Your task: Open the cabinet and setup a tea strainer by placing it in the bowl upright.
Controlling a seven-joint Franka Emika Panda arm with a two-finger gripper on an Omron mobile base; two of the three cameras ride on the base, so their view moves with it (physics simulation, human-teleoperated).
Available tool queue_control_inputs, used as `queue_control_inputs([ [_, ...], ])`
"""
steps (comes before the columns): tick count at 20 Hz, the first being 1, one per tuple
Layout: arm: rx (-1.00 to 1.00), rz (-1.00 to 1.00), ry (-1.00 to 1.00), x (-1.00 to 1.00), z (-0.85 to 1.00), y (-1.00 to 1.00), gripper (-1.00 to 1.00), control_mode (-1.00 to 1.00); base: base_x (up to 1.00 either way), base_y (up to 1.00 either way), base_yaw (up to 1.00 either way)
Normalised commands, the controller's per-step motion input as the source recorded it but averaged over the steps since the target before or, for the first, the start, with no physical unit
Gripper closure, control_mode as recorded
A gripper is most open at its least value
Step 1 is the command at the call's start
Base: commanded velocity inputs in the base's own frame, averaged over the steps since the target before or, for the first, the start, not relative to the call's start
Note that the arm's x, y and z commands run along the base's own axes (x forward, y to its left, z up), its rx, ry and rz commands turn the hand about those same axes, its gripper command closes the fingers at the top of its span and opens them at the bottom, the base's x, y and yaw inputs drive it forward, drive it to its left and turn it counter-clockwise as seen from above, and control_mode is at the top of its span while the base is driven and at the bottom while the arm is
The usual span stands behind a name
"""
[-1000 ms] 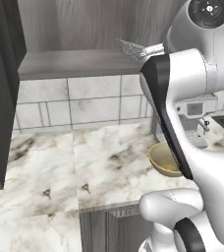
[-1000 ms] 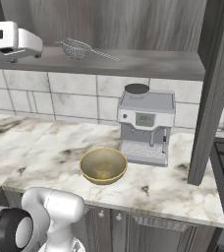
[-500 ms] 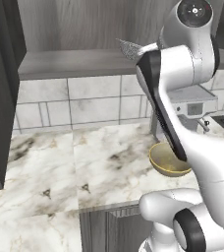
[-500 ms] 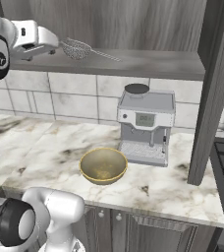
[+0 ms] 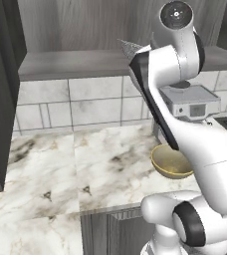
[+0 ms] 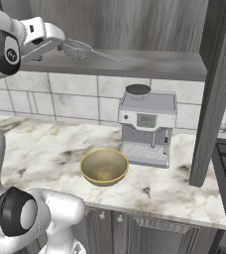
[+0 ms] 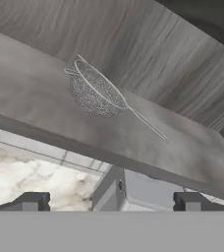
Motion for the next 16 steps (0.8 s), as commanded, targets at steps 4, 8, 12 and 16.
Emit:
queue_control_inputs([
  [4, -0.03, 0.00, 0.05, 0.44, -0.01, 0.00, -1.00, -1.00, 0.00, 0.00, 0.00],
  [8, 0.00, 0.01, 0.06, 0.39, -0.11, 0.00, -1.00, -1.00, 0.00, 0.00, 0.00],
  [12, 0.00, 0.02, 0.02, 0.34, -0.15, 0.02, -1.00, -1.00, 0.00, 0.00, 0.00],
  [16, 0.00, 0.03, 0.00, 0.38, -0.02, 0.00, -1.00, -1.00, 0.00, 0.00, 0.00],
])
